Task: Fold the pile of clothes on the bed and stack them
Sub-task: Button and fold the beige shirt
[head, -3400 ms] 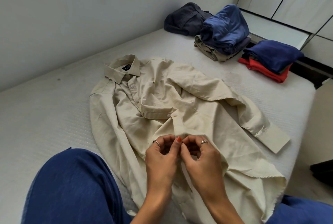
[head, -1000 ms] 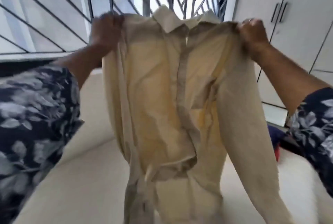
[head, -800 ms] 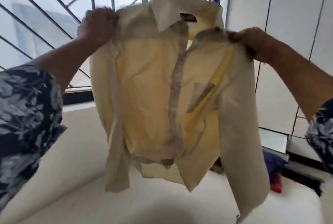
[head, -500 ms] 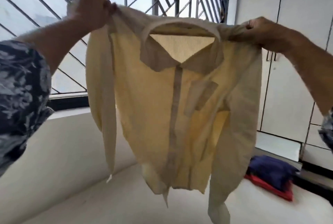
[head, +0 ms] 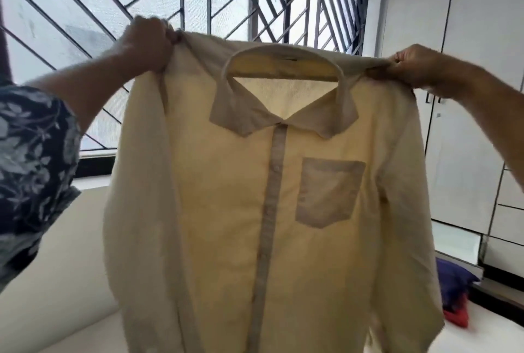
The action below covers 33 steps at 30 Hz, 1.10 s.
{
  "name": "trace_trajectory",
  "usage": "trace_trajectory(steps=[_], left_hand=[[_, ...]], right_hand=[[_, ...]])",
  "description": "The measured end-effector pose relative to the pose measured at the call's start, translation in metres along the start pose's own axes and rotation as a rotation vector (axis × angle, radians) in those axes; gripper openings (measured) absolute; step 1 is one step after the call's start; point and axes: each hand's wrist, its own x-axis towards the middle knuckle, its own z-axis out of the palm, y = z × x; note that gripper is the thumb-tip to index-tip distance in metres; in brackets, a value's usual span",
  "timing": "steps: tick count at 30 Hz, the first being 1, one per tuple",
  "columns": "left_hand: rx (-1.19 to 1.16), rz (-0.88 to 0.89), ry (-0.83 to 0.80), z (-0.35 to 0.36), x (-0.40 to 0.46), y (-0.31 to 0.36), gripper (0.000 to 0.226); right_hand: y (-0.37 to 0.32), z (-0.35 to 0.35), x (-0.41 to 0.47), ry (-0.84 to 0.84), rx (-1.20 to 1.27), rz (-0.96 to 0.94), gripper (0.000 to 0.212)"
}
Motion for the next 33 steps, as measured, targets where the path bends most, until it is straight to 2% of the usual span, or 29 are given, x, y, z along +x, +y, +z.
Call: trace_trajectory(steps=[1, 3, 4, 7, 10, 12, 13, 16, 18, 21, 22, 24, 25, 27, 28, 30, 32, 33], left_hand=[[0.008, -0.002, -0.051, -0.002, -0.007, 0.004, 0.030], [-0.016, -0.026, -0.162, -0.001, -0.018, 0.012, 0.028], [-0.030, -0.028, -0.203, 0.001, -0.021, 0.014, 0.028], [-0.044, -0.078, -0.265, 0.008, -0.030, 0.021, 0.028], [-0.093, -0.208, -0.340, 0.011, -0.033, 0.028, 0.024], [-0.261, -0.244, -0.428, 0.015, -0.032, 0.037, 0.011], [-0.406, -0.243, -0.454, 0.018, -0.030, 0.041, 0.010], [-0.849, -0.196, -0.545, 0.023, -0.032, 0.067, 0.024], [-0.951, -0.097, -0.615, 0.025, -0.041, 0.093, 0.029], [-0.910, 0.010, -0.737, 0.024, -0.051, 0.125, 0.016], [-0.904, 0.021, -0.807, 0.021, -0.054, 0.132, 0.020], [-0.871, 0.079, -0.926, 0.016, -0.058, 0.139, 0.048], [-0.803, 0.145, -0.937, 0.016, -0.060, 0.140, 0.060], [-0.521, 0.298, -0.825, 0.018, -0.067, 0.141, 0.065], [-0.397, 0.355, -0.740, 0.021, -0.069, 0.140, 0.061], [-0.328, 0.421, -0.654, 0.027, -0.069, 0.137, 0.042], [-0.364, 0.468, -0.658, 0.030, -0.068, 0.135, 0.033], [-0.386, 0.491, -0.651, 0.030, -0.068, 0.133, 0.033]], right_hand=[[0.001, 0.003, -0.001, -0.022, -0.029, 0.047, 0.071], [0.000, 0.006, -0.006, -0.198, -0.121, 0.178, 0.078], [0.001, 0.009, -0.007, -0.245, -0.151, 0.220, 0.073], [0.000, 0.018, -0.006, -0.233, -0.159, 0.293, 0.037], [-0.012, 0.026, -0.013, -0.319, -0.008, 0.377, 0.027], [-0.023, 0.034, -0.018, -0.333, 0.165, 0.378, 0.020], [-0.029, 0.039, -0.020, -0.334, 0.259, 0.355, 0.024], [-0.050, 0.058, -0.028, -0.401, 0.557, 0.274, 0.047], [-0.062, 0.072, -0.033, -0.418, 0.706, 0.248, 0.048], [-0.078, 0.094, -0.037, -0.319, 0.877, 0.229, 0.030], [-0.082, 0.099, -0.039, -0.283, 0.939, 0.234, 0.026], [-0.085, 0.105, -0.040, -0.266, 1.002, 0.244, 0.019], [-0.085, 0.106, -0.041, -0.295, 0.999, 0.246, 0.015], [-0.084, 0.107, -0.043, -0.411, 0.945, 0.245, 0.007], [-0.084, 0.106, -0.045, -0.479, 0.920, 0.234, 0.007], [-0.084, 0.102, -0.050, -0.567, 0.875, 0.184, 0.010], [-0.081, 0.097, -0.055, -0.517, 0.718, 0.105, 0.015], [-0.079, 0.094, -0.056, -0.422, 0.630, 0.067, 0.018]])
